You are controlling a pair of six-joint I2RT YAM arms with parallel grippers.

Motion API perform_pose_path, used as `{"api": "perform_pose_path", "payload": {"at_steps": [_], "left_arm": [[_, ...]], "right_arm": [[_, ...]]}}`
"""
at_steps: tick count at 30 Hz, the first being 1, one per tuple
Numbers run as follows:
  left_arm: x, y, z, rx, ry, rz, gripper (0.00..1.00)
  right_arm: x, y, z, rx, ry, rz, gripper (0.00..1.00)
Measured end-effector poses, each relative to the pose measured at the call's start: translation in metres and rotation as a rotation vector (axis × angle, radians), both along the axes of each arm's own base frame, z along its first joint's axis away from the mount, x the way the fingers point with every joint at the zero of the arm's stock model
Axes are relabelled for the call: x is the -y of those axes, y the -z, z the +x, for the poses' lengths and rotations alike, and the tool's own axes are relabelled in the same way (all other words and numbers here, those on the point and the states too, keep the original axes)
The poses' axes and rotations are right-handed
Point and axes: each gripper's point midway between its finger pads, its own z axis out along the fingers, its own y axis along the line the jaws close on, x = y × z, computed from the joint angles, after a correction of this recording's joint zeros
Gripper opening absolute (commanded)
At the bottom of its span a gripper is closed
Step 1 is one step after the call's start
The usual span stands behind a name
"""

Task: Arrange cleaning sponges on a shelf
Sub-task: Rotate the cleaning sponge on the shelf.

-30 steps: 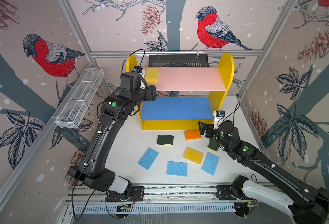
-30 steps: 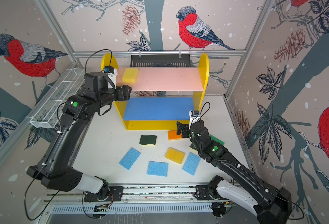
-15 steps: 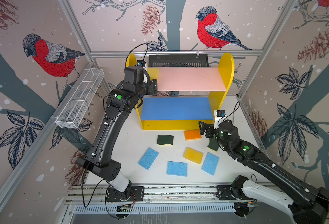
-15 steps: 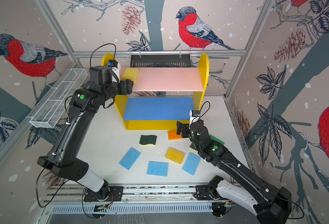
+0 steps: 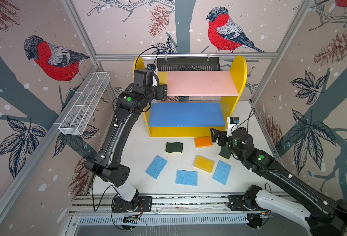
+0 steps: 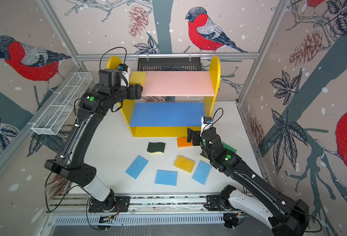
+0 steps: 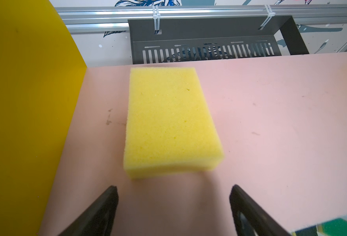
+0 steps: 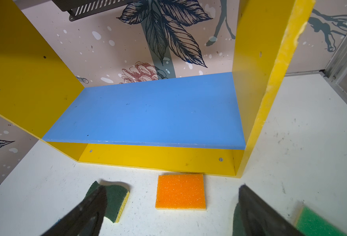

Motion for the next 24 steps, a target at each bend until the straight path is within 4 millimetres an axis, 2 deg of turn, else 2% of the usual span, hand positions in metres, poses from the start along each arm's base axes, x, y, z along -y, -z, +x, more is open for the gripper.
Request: {"api": "perform_pose_path", "payload": {"at_steps": [11,24], "left_arm": [[0.016,0.003,0.013,0.019,0.064,-0.014,0.85],[0.021,0.001,0.005,0.026,0.100,-0.054,0.84]], "right_arm": [[0.004,0.001,-0.002,0.006,0.012,-0.002,1.00],[0.004,0.003,-0.001,0.001,0.012,-0.007,1.00]]}}
